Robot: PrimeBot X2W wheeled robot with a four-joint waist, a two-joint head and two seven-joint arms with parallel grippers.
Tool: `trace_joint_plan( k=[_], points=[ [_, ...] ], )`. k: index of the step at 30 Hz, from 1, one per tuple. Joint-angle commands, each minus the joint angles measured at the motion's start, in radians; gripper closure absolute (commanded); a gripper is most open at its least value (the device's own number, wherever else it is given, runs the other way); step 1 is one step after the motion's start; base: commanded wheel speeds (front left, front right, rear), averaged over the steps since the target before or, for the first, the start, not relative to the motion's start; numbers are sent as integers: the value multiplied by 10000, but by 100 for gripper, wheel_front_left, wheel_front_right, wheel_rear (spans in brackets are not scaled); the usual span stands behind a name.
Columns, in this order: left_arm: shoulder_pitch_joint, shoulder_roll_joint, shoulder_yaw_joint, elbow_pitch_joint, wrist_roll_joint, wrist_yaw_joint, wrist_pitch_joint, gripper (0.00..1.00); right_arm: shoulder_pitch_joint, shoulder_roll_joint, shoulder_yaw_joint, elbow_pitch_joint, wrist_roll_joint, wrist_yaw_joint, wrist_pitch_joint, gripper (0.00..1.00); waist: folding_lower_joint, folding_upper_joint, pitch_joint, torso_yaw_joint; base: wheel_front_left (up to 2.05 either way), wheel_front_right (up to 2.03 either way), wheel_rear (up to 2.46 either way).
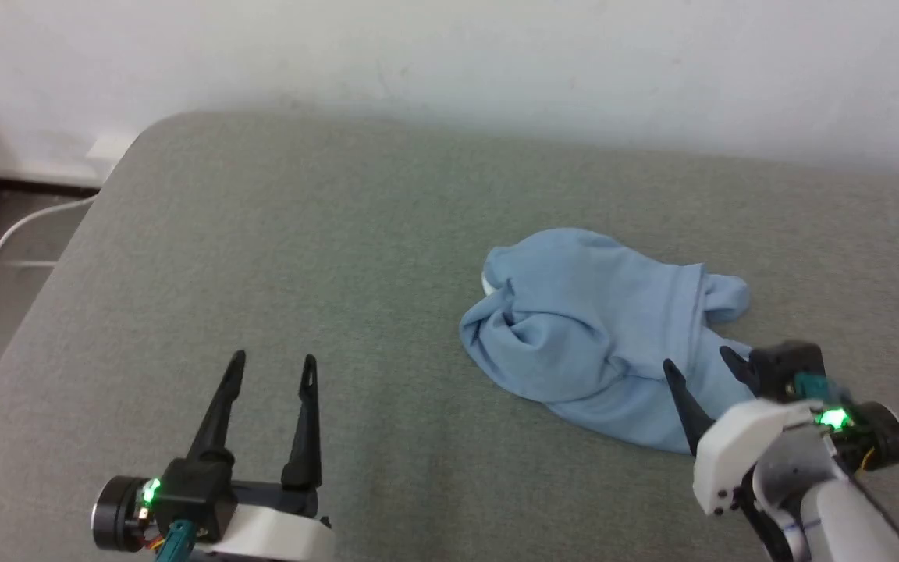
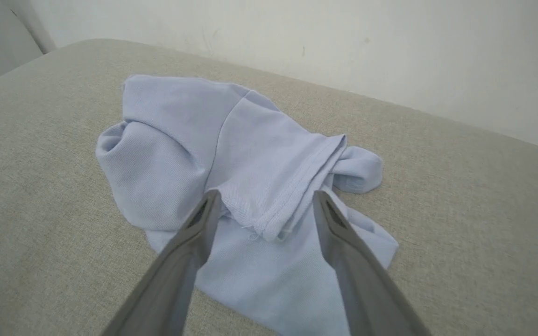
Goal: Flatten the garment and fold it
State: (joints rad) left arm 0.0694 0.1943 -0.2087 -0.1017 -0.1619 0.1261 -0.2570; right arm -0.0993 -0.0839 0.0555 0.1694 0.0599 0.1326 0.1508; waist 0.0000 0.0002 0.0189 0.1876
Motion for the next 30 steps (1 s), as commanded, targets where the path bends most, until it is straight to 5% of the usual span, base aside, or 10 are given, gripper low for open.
trace_joint_plan(
  k=[1, 9, 16, 17, 18, 19, 30],
  points=[
    [-177, -161, 54, 112, 86, -142, -47, 0, -325, -117, 15, 165, 246, -19, 569, 0, 0, -2, 490, 534, 0, 0, 0],
    [-329, -784, 227, 486, 390, -696, -47, 0, -1579, -536, -389, 1153, 527, -19, 3920, 0, 0, -2, 1007, 1243, 0, 0, 0],
    [-488, -1070, 463, 667, 549, -1009, -47, 0, -1929, -515, -300, 1454, 647, -19, 4073, 0, 0, -2, 1214, 1553, 0, 0, 0],
    [-489, -1093, 508, 694, 570, -1045, -47, 0, -1943, -496, -299, 1482, 663, -19, 3996, 20, 0, -2, 1211, 1548, 0, 0, 0],
    [-485, -1115, 554, 721, 592, -1077, -47, 0, -1959, -494, -266, 1491, 643, -19, 3874, 80, 0, -2, 1198, 1531, 0, 0, 0],
    [-476, -1135, 600, 747, 612, -1103, -47, 0, -1970, -520, -193, 1495, 587, -19, 3708, 100, 0, -2, 1166, 1499, 0, 0, 0],
    [-261, -1245, 1037, 768, 823, -1357, -47, 0, -1775, -558, -620, -43, 371, -19, 2461, 100, 0, -2, 529, 380, 0, 0, 0]
  ],
)
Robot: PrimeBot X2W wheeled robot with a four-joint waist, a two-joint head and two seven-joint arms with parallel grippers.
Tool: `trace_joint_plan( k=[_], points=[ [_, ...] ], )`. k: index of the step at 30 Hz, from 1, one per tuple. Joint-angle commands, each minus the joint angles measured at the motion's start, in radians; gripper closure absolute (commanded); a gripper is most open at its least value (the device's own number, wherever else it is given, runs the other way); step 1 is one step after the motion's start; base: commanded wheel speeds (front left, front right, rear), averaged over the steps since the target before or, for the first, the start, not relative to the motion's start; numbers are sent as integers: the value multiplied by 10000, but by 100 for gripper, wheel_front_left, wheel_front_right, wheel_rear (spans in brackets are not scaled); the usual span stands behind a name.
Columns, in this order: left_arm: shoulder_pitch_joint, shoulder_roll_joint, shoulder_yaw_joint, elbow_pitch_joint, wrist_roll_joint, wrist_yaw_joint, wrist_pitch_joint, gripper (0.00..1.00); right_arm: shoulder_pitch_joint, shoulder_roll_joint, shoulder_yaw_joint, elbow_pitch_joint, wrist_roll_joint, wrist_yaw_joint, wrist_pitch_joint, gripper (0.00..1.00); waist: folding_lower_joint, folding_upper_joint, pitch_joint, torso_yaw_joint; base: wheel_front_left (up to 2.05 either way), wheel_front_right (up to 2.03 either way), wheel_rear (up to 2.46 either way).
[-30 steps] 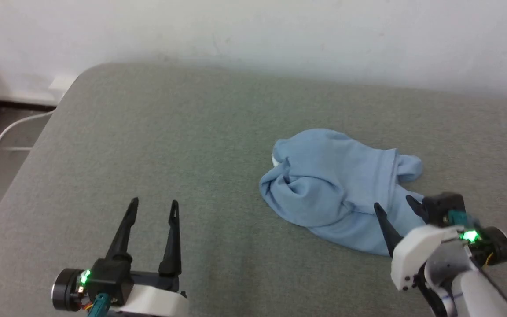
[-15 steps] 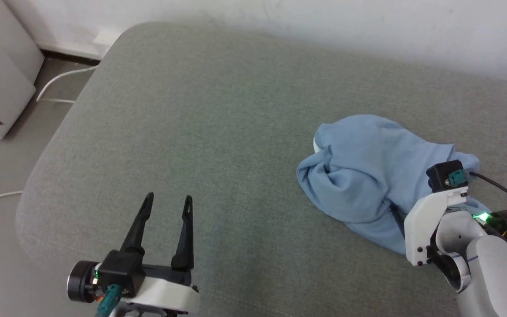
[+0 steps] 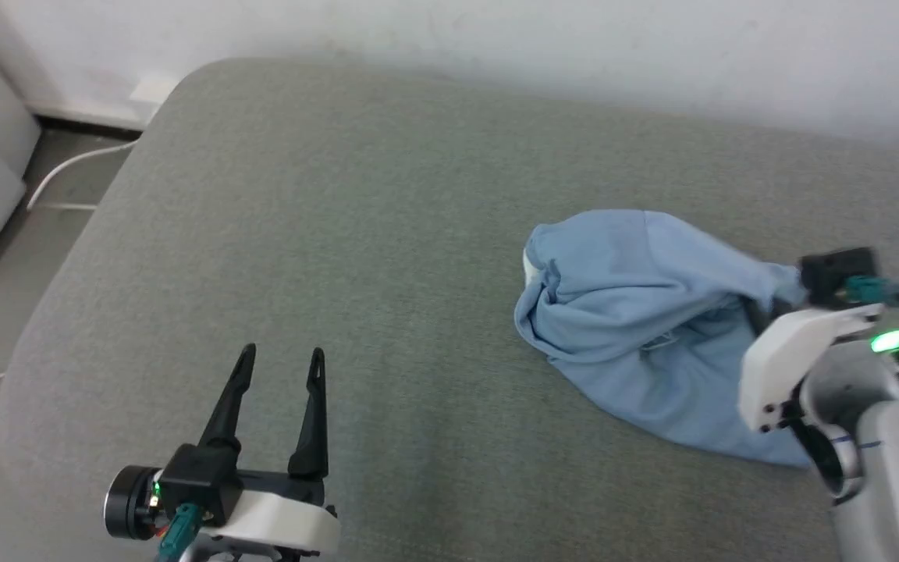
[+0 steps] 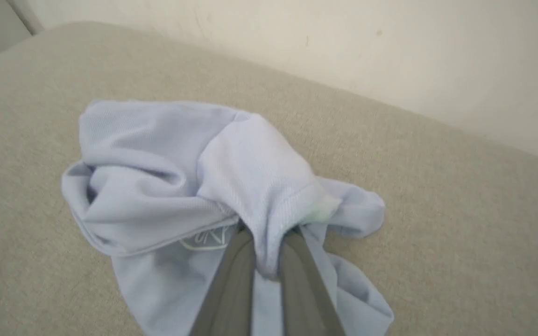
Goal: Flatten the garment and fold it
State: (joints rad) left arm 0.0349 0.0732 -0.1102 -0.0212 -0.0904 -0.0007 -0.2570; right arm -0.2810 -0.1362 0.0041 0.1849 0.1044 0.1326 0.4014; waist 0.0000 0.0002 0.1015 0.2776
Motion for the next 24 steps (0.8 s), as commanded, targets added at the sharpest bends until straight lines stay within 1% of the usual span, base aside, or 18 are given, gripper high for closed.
trace_joint_plan(
  k=[1, 6, 10, 13, 15, 17, 18, 19, 21, 24],
  points=[
    [102, -45, 69, -58, 115, -102, -47, 0, 178, -38, -306, -533, -91, -19, -17, 100, 0, -2, -309, -660, 0, 0, 0],
    [92, -100, 76, -124, 168, -163, -47, 0, 1093, -146, -1605, -2137, -351, -19, 379, 100, 0, -2, -257, -1333, 0, 0, 0],
    [-35, -129, 51, -114, 199, -266, -47, 0, 1769, -180, -2859, -2808, -727, -19, 646, 100, 0, -2, -147, -1783, 0, 0, 0],
    [-170, -144, 8, -68, 249, -356, -47, 0, 2074, -90, -3688, -2714, -1103, -19, 576, 100, 0, -2, -85, -2067, 0, 0, 0],
    [-273, -153, -31, -30, 273, -415, -47, 0, 2213, -25, -4100, -2362, -1372, -19, 425, 100, 0, -2, -50, -2196, 0, 0, 0],
    [-366, -163, -100, -2, 301, -465, -47, 0, 2339, 54, -4270, -1767, -1558, -19, 278, 100, 0, -2, 0, -2326, 0, 0, 0],
    [-414, -167, -156, 27, 312, -503, -47, 0, 2375, 61, -4217, -1478, -1664, -19, 143, 83, 0, -2, 23, -2385, 0, 0, 0],
    [-462, -171, -232, 74, 328, -550, -47, 0, 2363, 97, -4192, -1227, -1712, -19, -35, 0, 0, -2, 39, -2427, 0, 0, 0],
    [-551, -178, -388, 181, 377, -626, -47, 0, 2286, 209, -4087, -850, -1800, -19, -350, 0, 0, -2, 46, -2545, 0, 0, 0],
    [-632, -187, -604, 369, 345, -750, -47, 0, 2056, 425, -3780, -781, -1725, -19, -947, 0, 0, -2, 36, -2818, 0, 0, 0]
  ],
)
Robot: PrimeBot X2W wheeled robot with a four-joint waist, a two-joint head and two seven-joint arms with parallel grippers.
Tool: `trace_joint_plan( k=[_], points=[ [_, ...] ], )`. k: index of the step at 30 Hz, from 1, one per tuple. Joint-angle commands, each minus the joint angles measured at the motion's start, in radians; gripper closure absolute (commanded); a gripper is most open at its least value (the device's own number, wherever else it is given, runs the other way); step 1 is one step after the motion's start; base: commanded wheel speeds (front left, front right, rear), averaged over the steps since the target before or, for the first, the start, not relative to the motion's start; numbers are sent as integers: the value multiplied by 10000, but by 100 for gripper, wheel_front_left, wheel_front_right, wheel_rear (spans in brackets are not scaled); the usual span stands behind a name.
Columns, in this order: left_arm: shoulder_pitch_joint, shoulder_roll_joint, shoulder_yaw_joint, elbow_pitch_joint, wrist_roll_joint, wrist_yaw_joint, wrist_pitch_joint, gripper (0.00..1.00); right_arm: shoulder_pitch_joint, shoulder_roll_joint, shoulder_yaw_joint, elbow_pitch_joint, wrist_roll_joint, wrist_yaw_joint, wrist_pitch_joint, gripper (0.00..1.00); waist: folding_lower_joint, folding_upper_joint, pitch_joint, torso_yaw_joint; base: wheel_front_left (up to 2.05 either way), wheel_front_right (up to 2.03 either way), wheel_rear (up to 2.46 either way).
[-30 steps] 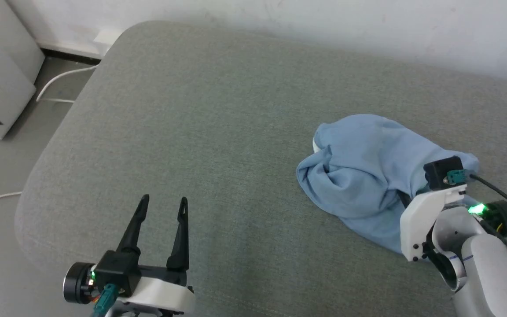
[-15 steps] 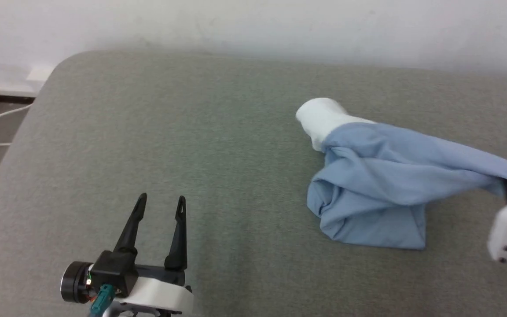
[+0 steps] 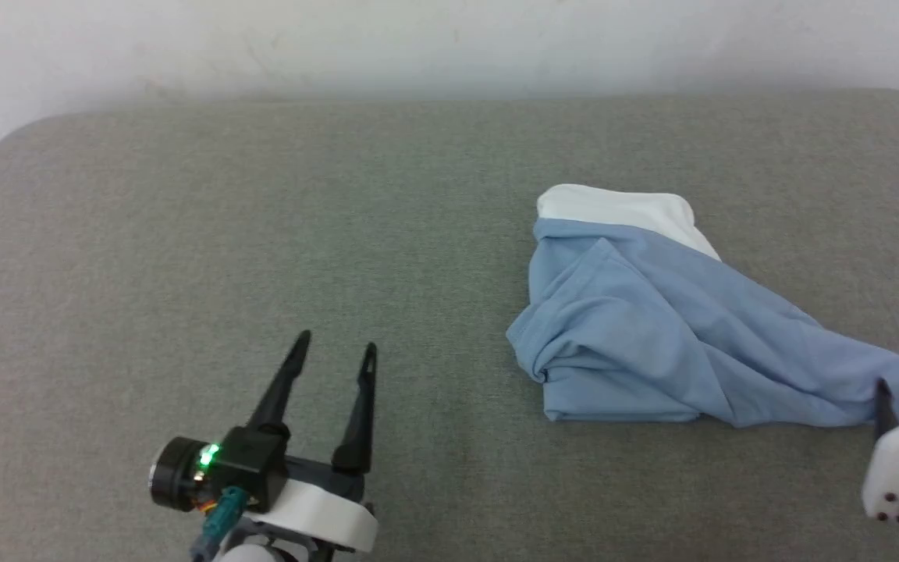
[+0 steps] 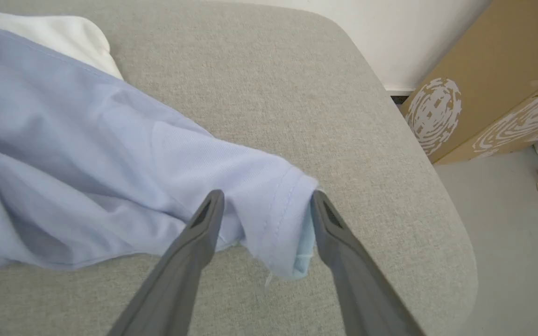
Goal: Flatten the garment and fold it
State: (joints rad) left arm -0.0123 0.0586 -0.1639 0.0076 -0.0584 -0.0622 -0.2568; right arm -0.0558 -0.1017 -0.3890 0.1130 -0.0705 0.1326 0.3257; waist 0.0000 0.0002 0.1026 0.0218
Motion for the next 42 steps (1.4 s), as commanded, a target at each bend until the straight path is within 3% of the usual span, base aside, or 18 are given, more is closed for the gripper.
trace_joint_plan(
  k=[1, 7, 13, 19, 27, 28, 29, 33, 36, 42],
  points=[
    [-181, -44, -165, 176, -30, -191, -49, 0, -229, 138, 305, -120, 60, -19, -351, 0, 0, -2, 27, -358, 0, 0, 0],
    [-645, -18, -1053, 1298, -289, -531, 158, 0, -100, 354, 1006, -856, 384, -19, -966, 0, 0, -2, 163, -816, 0, 0, 0],
    [-2185, 163, -2163, 2325, -831, -666, 2529, 0, 344, 480, 1746, -1830, 692, -19, -1301, 0, 0, -2, 667, -1341, 0, 0, 0],
    [-3893, 622, -3094, 3283, -1079, -680, 4216, 0, 353, 509, 2054, -1951, 951, -19, -1399, 0, 0, -2, 1277, -1845, 0, 0, 0],
    [-5076, 1079, -3986, 4364, -2139, -683, 4610, 0, 253, 513, 2007, -1431, 1210, -19, -1699, 0, 0, -2, 1684, -2160, 0, 0, 0],
    [-5136, 1134, -4145, 4441, -2275, -683, 4563, 84, 240, 513, 2010, -1367, 1216, -19, -1736, 0, 0, -2, 1690, -2165, 0, 0, 0],
    [-5191, 1192, -4232, 4492, -2407, -683, 4438, 100, 229, 513, 2008, -1308, 1222, -19, -1768, 0, 0, -2, 1682, -2158, 0, 0, 0],
    [-5329, 1406, -4074, 4573, -2708, -665, 3592, 100, 211, 514, 1949, -1087, 1232, -19, -1863, 0, 0, -2, 1462, -1973, 0, 0, 0],
    [-5442, 1440, -3371, 4343, -3118, -425, 2661, 100, 218, 514, 1950, -1004, 1182, -19, -1897, 0, 0, -2, 1206, -1746, 0, 0, 0],
    [-6146, 2298, -2556, 3208, -2595, 219, 1127, 100, 281, 514, 2022, -881, 1094, -19, -1889, 0, 0, -2, 622, -1248, 0, 0, 0]
  ],
)
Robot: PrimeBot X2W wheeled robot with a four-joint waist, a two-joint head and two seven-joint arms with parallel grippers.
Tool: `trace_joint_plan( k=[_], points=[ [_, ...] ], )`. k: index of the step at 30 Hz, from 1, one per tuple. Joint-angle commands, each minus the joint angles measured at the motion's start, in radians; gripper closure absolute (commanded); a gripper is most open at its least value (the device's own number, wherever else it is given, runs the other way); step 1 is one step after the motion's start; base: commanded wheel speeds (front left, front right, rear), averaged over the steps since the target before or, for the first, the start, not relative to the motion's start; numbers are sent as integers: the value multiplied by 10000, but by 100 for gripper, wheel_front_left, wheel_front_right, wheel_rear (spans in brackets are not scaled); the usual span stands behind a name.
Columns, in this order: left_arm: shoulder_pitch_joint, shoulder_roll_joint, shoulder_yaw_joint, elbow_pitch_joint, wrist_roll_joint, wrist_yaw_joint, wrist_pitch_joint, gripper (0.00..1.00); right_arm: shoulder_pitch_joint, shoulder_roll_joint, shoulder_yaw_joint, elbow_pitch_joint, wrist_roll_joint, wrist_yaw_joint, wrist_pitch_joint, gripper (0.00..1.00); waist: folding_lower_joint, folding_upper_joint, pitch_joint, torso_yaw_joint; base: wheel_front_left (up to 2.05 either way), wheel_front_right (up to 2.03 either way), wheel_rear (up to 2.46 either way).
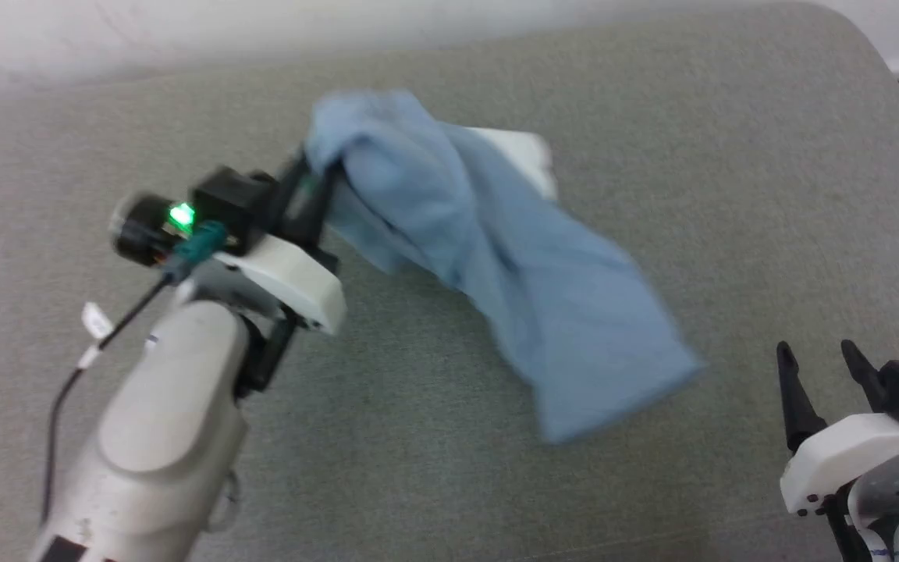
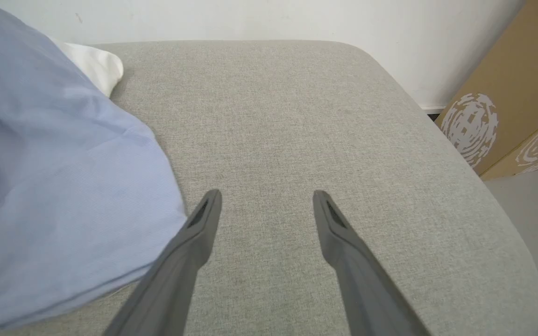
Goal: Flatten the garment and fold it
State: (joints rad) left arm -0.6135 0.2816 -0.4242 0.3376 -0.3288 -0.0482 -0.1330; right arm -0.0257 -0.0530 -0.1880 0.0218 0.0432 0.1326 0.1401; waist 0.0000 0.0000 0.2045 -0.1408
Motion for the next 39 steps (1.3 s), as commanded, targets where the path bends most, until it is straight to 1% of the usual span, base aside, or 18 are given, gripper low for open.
trace_joint_plan(
  k=[1, 4, 8, 12, 15, 16, 17, 18, 22, 25, 29, 32, 36, 39],
  points=[
    [-178, 240, 86, -310, 281, 175, -286, 100, 1, 27, 53, 59, -29, -19, -32, 0, 0, 0, -477, 448, 0, 0, 0],
    [43, 733, -124, -923, 851, 291, -492, 100, 93, 27, 147, 144, 35, -19, -42, 0, 0, 0, -676, 646, 0, 0, 0],
    [1219, 1172, -977, -1428, 1462, 235, 26, 100, 237, 27, 175, 273, 70, -19, -56, 0, 0, 0, -813, 910, 0, 0, 0],
    [2770, 1180, -2048, -1622, 1670, 93, 823, 100, 349, 27, 163, 363, 44, -19, -46, 0, 0, 0, -920, 1193, 0, 0, 0],
    [3570, 1101, -2774, -1513, 1734, -78, 1383, 100, 373, 27, 189, 392, -10, -19, 1, 0, 0, 0, -990, 1391, 0, 0, 0],
    [3778, 1011, -2926, -1448, 1658, -111, 1550, 97, 380, 27, 184, 404, -27, -19, 20, 0, 0, 0, -1026, 1457, 0, 0, 0],
    [3930, 954, -3094, -1390, 1631, -162, 1693, 40, 386, 27, 184, 413, -41, -19, 38, 0, 0, 0, -1063, 1516, 0, 0, 0],
    [4008, 911, -3220, -1368, 1654, -178, 1754, 0, 392, 28, 191, 422, -56, -19, 56, 0, 0, 0, -1100, 1570, 0, 0, 0],
    [4270, 677, -3312, -1439, 1527, -21, 1621, 0, 464, 28, 196, 464, -86, -19, 99, 0, 0, 0, -1292, 1781, 0, 0, 0],
    [4425, 676, -2976, -1727, 1347, 361, 1303, 0, 518, 28, 348, 452, -6, -19, 76, 0, 0, 0, -1451, 1924, 0, 0, 0],
    [4664, 751, -2168, -2455, 1032, 1112, 574, 0, 492, 28, 580, 425, 36, -19, 231, 0, 0, 0, -1564, 2258, 0, 0, 0],
    [4775, 815, -1432, -3004, 820, 1718, -93, 0, 272, 24, 754, 481, 193, -19, 653, 0, 0, 0, -1524, 2622, 0, 0, 0],
    [4876, 877, -336, -3400, 697, 2593, -992, 0, -207, -374, 1035, 1008, 122, -19, 1825, 0, 0, 0, -1413, 3101, 0, 0, 0],
    [5011, 810, 473, -3656, 745, 3191, -1246, 0, -712, -567, 1105, 1559, 228, -19, 2742, 0, 0, 0, -1320, 3429, 0, 0, 0]
  ],
)
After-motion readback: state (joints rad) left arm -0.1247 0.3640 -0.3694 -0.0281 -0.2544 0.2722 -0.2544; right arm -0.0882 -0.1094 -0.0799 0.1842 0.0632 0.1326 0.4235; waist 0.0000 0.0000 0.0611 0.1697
